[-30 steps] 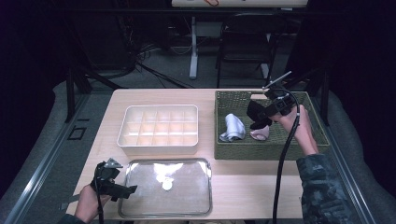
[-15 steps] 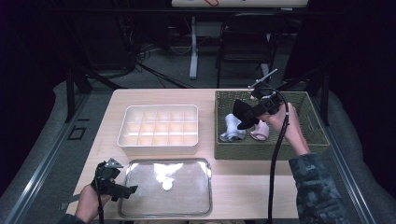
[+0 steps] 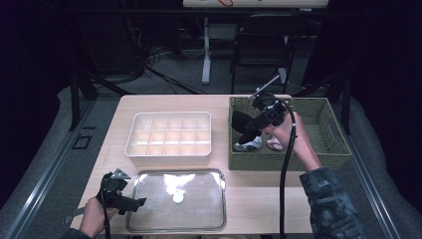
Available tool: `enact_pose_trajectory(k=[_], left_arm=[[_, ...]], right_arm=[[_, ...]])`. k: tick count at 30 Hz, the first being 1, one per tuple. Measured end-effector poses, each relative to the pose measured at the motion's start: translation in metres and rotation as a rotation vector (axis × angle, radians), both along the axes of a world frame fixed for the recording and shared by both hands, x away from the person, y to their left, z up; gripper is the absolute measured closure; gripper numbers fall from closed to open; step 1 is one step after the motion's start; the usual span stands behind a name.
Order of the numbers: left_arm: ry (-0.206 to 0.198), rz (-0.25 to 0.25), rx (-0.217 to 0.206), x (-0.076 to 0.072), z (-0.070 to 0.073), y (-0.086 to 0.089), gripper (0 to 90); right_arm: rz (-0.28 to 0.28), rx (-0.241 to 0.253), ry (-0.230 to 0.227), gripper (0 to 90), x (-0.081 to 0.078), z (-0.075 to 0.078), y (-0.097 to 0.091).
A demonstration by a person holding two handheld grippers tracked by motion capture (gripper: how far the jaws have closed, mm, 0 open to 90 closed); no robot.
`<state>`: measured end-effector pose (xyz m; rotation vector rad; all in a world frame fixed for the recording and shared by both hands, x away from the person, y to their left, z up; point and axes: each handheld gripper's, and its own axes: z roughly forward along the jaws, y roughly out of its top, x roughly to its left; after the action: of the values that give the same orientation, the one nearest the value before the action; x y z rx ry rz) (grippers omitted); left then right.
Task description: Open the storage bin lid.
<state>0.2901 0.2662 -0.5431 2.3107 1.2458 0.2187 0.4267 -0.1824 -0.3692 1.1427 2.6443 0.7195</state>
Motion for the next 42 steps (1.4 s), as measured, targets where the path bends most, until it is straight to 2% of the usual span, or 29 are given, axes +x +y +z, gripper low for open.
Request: enact_pose_trajectory(k=[6,17,21,23,28,33,38,42], left_arm=[[0.004,-0.001,-0.003,0.0,0.0,0.0,0.1],[0.0,0.004,-0.019,0.0,0.001,0.002,0.0],[-0.004,0.008,-0.022,-0.001,0.002,0.002,0.0],[-0.02,0.001,-0.021,-0.002,0.004,0.002,0.0],[-0.021,0.001,-0.021,-0.002,0.004,0.002,0.0],[-0.021,-0.001,-0.026,-0.002,0.003,0.001,0.0],[-0.021,-0.004,-0.032,-0.001,0.003,0.001,0.0],[-0.025,-0.012,-0.043,-0.001,0.003,0.0,0.0]], right_arm=[[0.065,0.027,0.0,66.1,-0.011,0.002,0.02],[0.182,0.024,0.013,66.1,-0.041,-0.004,0.054],[0.207,0.027,0.027,66.0,-0.051,-0.016,0.065],[0.223,0.023,0.037,66.0,-0.056,-0.022,0.069],[0.25,-0.005,0.065,65.9,-0.067,-0.043,0.076],[0.252,0.021,0.099,65.9,-0.074,-0.062,0.078],[0.25,-0.003,0.135,65.6,-0.077,-0.083,0.082],[0.227,0.018,0.153,65.4,-0.079,-0.098,0.084]])
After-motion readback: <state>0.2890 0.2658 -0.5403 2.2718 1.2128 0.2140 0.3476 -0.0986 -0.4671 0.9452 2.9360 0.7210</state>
